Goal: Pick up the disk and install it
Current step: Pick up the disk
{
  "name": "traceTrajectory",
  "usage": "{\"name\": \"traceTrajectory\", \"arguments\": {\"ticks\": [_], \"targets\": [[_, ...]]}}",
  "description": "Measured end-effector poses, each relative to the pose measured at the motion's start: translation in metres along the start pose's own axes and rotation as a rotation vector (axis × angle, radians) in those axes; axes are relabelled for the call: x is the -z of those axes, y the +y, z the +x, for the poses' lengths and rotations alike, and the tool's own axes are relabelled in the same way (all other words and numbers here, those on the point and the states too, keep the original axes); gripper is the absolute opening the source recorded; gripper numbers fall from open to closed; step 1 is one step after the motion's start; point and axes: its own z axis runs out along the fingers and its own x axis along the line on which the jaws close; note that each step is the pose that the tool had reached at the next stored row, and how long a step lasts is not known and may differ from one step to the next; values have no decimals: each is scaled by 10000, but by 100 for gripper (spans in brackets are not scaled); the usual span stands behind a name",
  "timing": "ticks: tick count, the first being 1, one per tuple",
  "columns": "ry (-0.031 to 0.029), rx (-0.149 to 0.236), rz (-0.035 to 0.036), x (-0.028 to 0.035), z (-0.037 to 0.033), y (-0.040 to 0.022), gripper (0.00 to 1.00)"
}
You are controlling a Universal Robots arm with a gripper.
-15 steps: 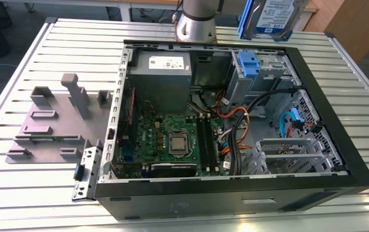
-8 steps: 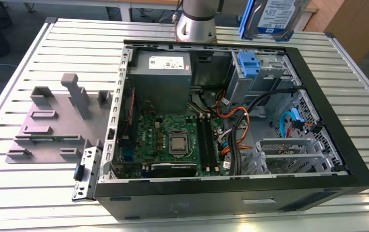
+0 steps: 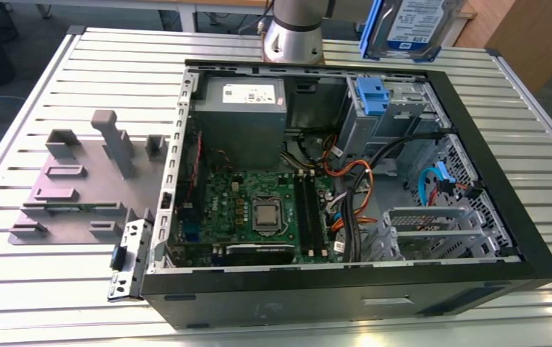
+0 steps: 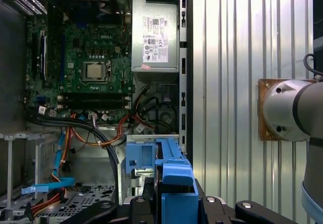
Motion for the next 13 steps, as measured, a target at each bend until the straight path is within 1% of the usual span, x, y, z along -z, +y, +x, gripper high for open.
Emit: {"name": "traceTrajectory", "arguments": {"ticks": [13], "targets": [[1, 0, 0, 2, -1, -45, 37]]}}
